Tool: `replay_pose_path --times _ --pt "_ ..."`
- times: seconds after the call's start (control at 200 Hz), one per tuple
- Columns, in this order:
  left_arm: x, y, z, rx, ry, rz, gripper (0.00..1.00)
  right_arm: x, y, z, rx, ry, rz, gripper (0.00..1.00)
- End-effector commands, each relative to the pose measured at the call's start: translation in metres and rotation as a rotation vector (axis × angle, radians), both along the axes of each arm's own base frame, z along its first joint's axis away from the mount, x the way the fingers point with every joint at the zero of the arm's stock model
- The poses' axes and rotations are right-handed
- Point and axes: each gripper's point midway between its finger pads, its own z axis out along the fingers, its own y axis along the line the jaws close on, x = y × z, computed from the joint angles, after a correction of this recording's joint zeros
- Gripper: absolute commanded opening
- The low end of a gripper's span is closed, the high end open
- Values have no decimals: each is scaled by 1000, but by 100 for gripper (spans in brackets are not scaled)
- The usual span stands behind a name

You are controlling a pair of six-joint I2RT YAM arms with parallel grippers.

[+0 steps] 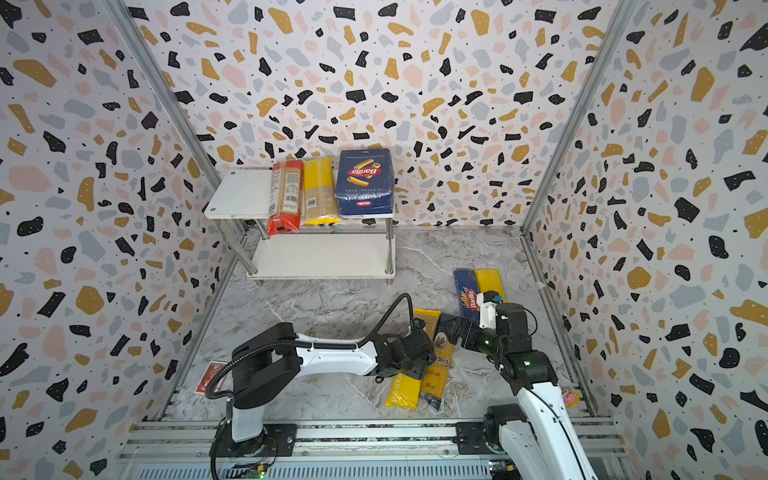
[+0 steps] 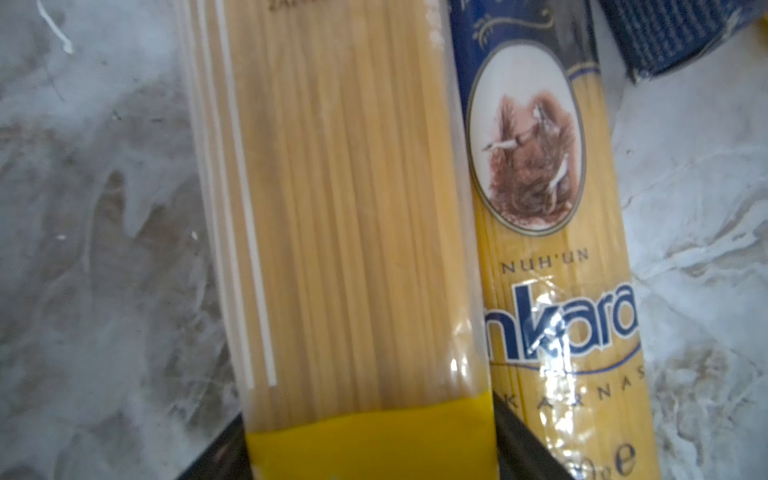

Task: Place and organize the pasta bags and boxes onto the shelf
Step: 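Close the left gripper on the yellow Pastatime bag's end and lift it, then raise the Pastatime bag upright and carry it to the top shelf with the left gripper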

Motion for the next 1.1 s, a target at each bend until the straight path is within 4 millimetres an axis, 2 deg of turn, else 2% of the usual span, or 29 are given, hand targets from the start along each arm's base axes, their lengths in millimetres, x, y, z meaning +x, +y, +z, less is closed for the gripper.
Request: replay_pose_path --times 0.0,0.03,0.175,0.25,0.375,0.656,0.911,1.091 --pt "-33 28 -64 154 131 -61 57 1 2 5 5 -30 20 99" --pt "-33 29 -65 151 134 -62 52 1 2 5 5 -29 19 99" --pt "-33 36 -65 175 127 -62 13 1 2 5 9 -28 25 99" --pt "-33 40 -58 177 117 -63 0 1 2 5 10 -28 27 99" --pt "-28 49 -34 170 82 -56 0 2 3 4 11 -24 30 99" --pt "-21 58 40 78 -1 -32 0 3 6 7 25 -25 43 99" --pt "-12 82 129 -30 -125 40 0 6 14 21 62 -47 83 99" --pt "-7 102 184 -104 -206 96 0 6 20 32 82 -69 119 99"
